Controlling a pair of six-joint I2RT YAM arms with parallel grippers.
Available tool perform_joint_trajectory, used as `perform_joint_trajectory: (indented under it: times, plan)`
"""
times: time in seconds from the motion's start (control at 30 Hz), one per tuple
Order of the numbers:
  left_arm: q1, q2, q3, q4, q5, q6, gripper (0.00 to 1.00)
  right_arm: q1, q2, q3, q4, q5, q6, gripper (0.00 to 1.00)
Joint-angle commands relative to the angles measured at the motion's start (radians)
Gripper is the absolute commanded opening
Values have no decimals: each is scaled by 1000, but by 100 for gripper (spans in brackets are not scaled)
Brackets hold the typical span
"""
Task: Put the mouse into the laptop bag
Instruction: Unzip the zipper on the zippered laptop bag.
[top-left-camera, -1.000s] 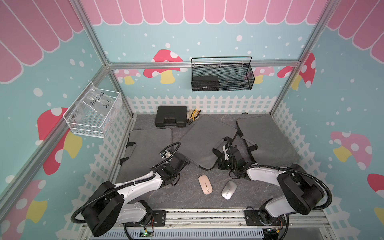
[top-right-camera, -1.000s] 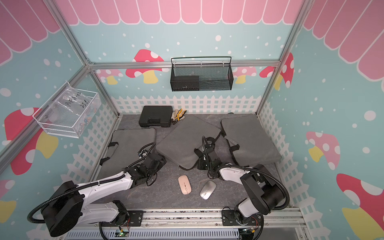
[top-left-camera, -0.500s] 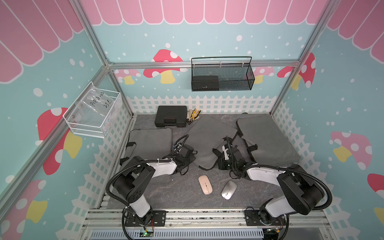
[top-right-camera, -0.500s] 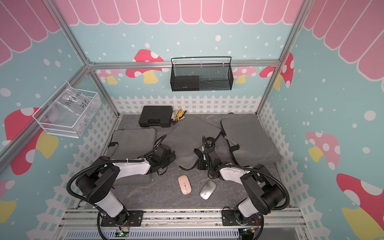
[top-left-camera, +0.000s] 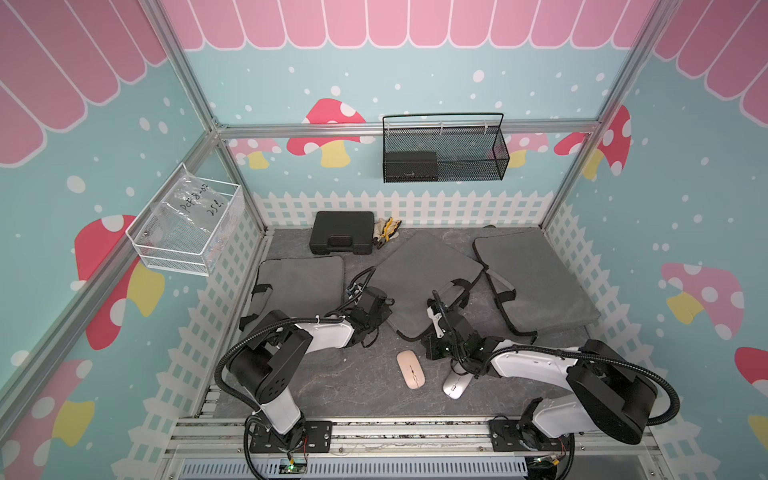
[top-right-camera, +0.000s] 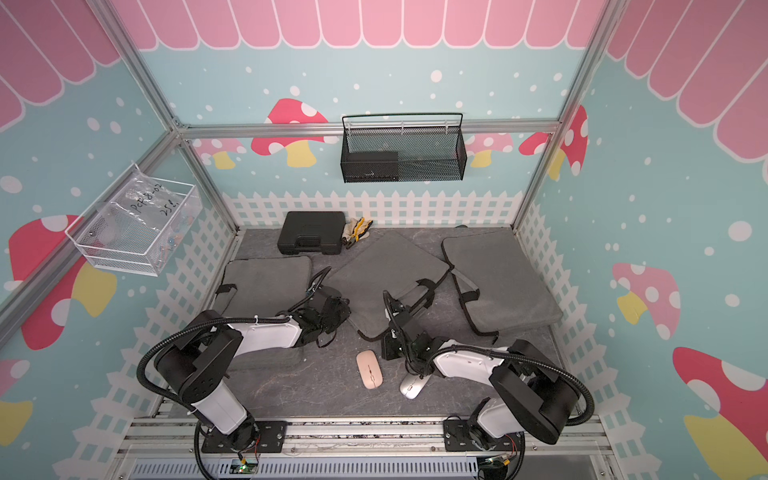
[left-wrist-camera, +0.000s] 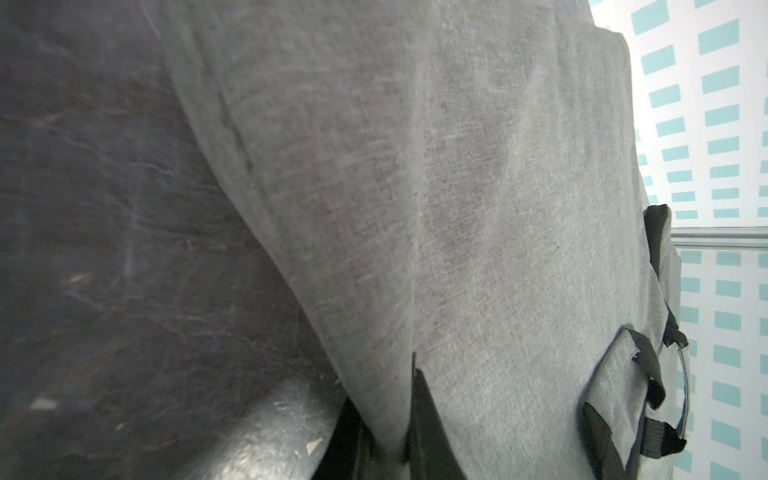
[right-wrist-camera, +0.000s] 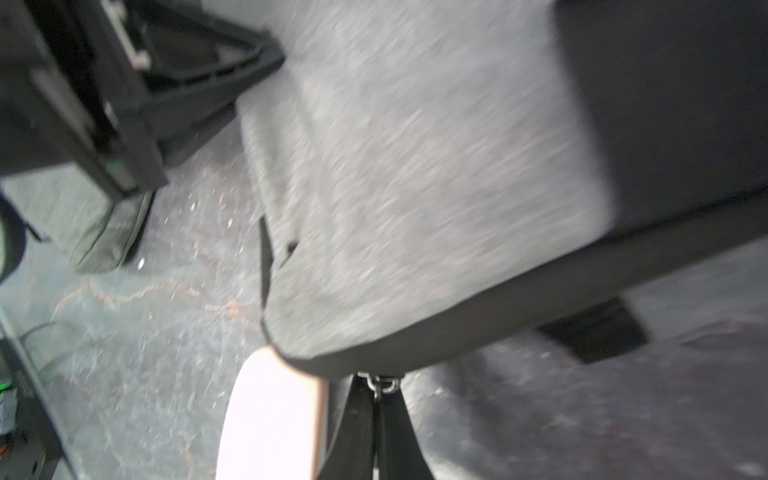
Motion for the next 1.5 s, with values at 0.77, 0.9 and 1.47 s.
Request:
perform_joint_trajectory:
  times: [0.77,0.9,1.47]
  plan:
    - [-241,-332,-188,-209,-454,-277,20,-20,80,39,92,-39,48,0]
    - [-248,-323,-173,-237,-467,-278,41,-85,3,-35,88,-43,47,0]
    - [-141,-18,-105,-31,-249,-213,51,-129,-71,-127,45,-57,26,0]
